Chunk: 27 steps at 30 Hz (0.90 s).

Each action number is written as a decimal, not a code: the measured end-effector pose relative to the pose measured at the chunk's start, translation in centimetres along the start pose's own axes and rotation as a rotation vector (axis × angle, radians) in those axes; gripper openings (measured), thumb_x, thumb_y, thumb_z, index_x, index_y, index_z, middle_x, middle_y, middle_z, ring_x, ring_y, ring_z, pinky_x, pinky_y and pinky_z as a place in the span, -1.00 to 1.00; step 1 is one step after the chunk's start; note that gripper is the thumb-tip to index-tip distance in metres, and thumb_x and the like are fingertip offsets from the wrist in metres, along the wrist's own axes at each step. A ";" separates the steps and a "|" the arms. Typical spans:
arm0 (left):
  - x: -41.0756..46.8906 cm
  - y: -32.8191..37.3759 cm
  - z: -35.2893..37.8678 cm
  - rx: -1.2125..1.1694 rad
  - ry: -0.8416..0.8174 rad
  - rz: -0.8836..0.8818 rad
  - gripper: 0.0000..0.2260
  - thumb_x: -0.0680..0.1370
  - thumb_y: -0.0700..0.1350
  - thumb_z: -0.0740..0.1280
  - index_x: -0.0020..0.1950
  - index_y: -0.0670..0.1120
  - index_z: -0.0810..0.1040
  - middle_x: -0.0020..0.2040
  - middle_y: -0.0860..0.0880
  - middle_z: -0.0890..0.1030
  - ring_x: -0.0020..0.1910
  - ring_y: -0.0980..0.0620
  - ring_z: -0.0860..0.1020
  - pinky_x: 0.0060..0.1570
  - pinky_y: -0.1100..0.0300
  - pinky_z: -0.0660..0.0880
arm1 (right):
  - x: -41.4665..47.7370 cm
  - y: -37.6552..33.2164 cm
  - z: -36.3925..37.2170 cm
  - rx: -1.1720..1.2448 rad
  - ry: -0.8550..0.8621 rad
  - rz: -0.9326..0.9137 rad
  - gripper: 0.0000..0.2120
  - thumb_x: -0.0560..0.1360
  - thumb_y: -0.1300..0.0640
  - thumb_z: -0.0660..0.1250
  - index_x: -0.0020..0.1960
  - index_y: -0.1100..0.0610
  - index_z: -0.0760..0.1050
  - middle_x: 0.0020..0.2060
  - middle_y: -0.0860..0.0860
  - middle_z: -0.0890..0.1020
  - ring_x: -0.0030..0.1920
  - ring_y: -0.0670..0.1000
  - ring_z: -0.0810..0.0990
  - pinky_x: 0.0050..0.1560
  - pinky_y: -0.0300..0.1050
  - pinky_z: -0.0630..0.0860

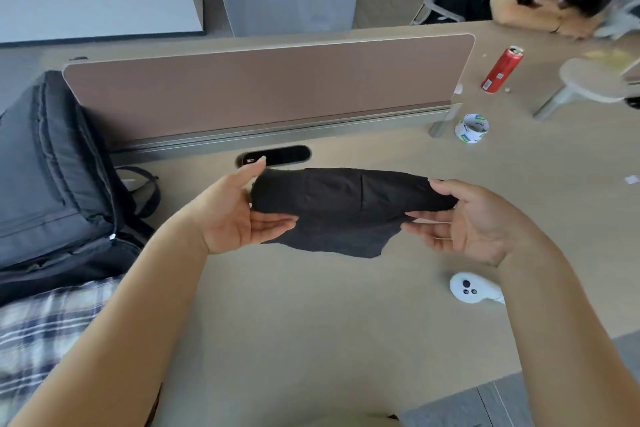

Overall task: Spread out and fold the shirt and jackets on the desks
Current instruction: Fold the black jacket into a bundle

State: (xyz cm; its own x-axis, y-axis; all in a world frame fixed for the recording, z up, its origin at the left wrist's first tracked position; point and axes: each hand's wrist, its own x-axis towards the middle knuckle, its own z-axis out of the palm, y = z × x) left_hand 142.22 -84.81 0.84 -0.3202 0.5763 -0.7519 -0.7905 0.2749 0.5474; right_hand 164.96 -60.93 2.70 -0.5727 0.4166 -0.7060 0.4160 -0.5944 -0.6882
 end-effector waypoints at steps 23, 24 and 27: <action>2.2 -2.4 -1.3 0.171 0.086 0.374 -0.68 0.65 0.08 0.25 0.22 -0.13 0.51 0.04 -0.24 0.69 0.09 -0.16 0.67 0.11 0.04 0.59 | 3.0 -1.8 1.7 -0.226 0.083 -0.379 -0.71 0.59 -0.03 0.33 0.24 0.09 0.51 0.02 0.14 0.69 0.02 0.09 0.70 0.07 -0.05 0.54; 3.6 -4.6 -2.2 0.220 0.125 0.305 -0.70 0.65 0.07 0.25 0.24 -0.12 0.50 0.02 -0.23 0.69 0.09 -0.17 0.66 0.13 0.03 0.58 | 4.2 0.5 1.0 -0.257 0.108 -0.313 -0.69 0.59 -0.04 0.34 0.25 0.10 0.51 0.04 0.14 0.69 0.02 0.09 0.69 0.08 -0.04 0.53; 7.3 -12.7 -5.1 0.371 0.223 0.046 -0.69 0.66 0.04 0.25 0.30 -0.12 0.48 0.00 -0.19 0.68 0.07 -0.15 0.64 0.09 0.06 0.57 | 7.7 9.0 -1.2 -0.254 0.212 0.002 -0.59 0.54 -0.10 0.39 0.28 0.11 0.50 0.06 0.17 0.68 0.01 0.12 0.67 0.03 -0.03 0.55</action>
State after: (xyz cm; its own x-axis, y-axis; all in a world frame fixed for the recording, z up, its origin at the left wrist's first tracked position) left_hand 147.22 -87.97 -13.47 -0.4881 0.4255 -0.7621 -0.5446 0.5338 0.6468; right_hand 165.16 -62.26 -9.13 -0.4230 0.5652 -0.7083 0.5952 -0.4161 -0.6874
